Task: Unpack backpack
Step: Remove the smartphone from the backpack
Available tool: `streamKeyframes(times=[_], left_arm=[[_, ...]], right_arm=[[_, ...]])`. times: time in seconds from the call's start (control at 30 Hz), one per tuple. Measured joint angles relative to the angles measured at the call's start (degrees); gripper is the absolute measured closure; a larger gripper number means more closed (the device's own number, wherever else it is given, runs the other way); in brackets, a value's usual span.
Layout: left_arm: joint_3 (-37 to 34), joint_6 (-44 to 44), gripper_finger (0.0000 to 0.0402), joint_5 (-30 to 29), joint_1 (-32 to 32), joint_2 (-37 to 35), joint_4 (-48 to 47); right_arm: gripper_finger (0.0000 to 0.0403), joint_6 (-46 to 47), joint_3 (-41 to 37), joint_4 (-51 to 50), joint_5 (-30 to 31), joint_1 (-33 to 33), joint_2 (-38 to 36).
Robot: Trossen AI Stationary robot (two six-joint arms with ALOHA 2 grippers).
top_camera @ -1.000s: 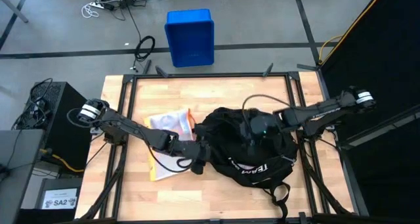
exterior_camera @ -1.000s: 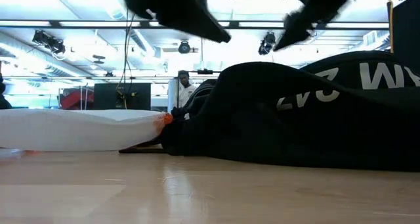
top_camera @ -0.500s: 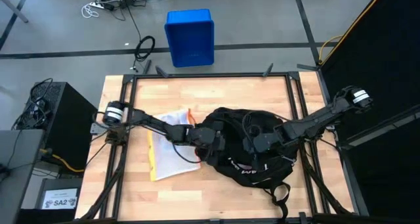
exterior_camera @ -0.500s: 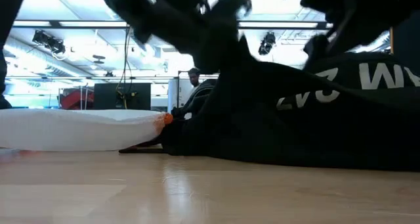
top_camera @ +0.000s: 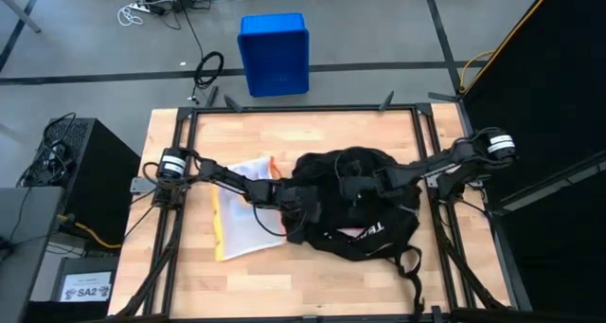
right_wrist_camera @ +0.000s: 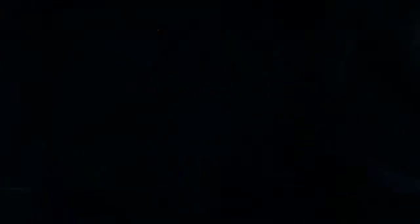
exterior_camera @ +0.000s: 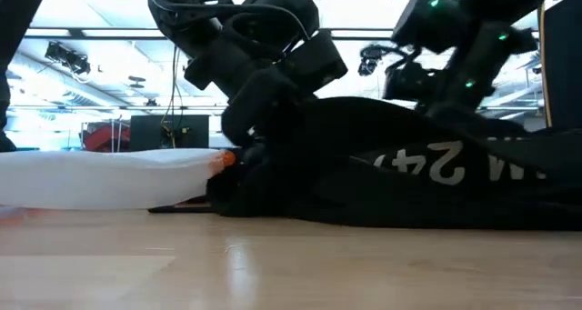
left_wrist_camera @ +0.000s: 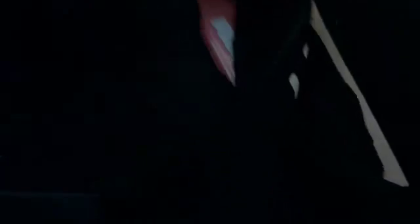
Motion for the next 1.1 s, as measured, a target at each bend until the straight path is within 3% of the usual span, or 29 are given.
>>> streamKeyframes(times=[0.33, 0.57, 0.8, 0.93, 1.1], left_arm=[[0.0, -0.2, 0.0272, 1.8, 0.3, -0.2, -9.0], [-0.2, -0.4, 0.0319, 5.2, 0.4, 0.0, -8.7], [1.6, -1.3, 0.0334, 3.1, 0.8, -0.4, -9.2], [4.9, -0.4, 0.0335, 0.0, 0.9, -1.7, -13.7], [9.5, 2.2, 0.0335, -6.5, 0.8, -5.0, -22.8]], right_arm=[[0.0097, -9.5, 0.7, 8.9, 0.9, -16.1, -0.2], [0.0097, -10.2, 3.3, 5.4, 0.4, -19.6, -2.1], [0.0097, -8.3, 9.3, -6.2, -9.0, -10.8, -11.6], [0.0097, -6.8, 9.5, -5.9, -9.4, -2.9, -16.4], [0.0097, -3.3, 8.3, -6.1, -9.4, 3.1, -15.4]])
